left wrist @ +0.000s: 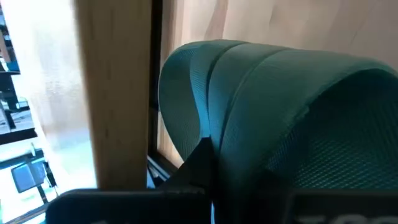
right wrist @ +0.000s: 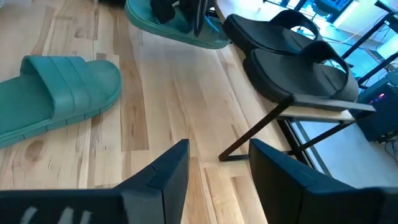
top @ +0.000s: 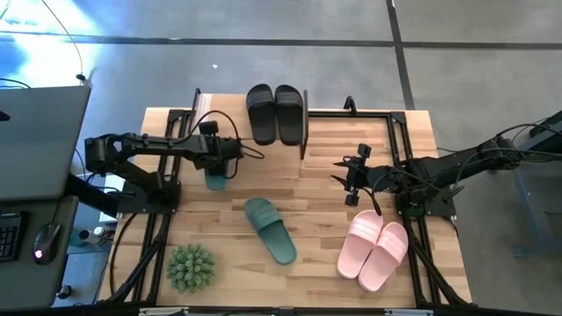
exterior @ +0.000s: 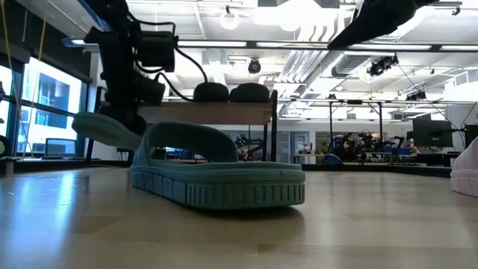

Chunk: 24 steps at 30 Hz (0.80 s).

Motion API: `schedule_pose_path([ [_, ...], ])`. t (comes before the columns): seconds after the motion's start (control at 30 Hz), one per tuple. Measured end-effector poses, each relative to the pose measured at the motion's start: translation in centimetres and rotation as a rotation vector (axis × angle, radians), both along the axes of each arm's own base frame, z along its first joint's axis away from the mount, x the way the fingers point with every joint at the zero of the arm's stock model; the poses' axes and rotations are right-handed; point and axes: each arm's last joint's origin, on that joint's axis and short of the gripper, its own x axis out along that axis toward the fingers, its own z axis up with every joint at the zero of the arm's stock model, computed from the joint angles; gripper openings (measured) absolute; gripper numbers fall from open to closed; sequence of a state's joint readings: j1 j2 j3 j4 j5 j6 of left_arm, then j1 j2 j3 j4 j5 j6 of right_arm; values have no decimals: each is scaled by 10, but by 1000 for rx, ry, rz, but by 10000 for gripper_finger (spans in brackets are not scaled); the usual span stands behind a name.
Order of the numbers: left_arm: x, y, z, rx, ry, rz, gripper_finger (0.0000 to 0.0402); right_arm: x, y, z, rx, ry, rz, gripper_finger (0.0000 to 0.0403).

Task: Pick and place slides into the shelf
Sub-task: Put the left green slide under the shelf

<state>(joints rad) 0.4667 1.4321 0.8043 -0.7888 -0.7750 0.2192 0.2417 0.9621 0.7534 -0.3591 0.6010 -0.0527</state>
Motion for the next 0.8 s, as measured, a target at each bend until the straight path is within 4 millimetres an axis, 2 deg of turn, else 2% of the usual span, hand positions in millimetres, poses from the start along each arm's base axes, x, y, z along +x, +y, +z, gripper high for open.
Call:
schedule_pose_path([
  [0.27, 6, -7, -3, 15, 27, -52, 0, 0, 0, 0, -5, -2, 4, 158],
  [0.67, -2, -11, -9, -13, 43, 0, 0, 4, 2, -4, 52, 14, 23, 158],
  [0.8, -6, -13, -13, 4, 70, 2, 0, 15, -14, -18, 72, 20, -95, 158],
])
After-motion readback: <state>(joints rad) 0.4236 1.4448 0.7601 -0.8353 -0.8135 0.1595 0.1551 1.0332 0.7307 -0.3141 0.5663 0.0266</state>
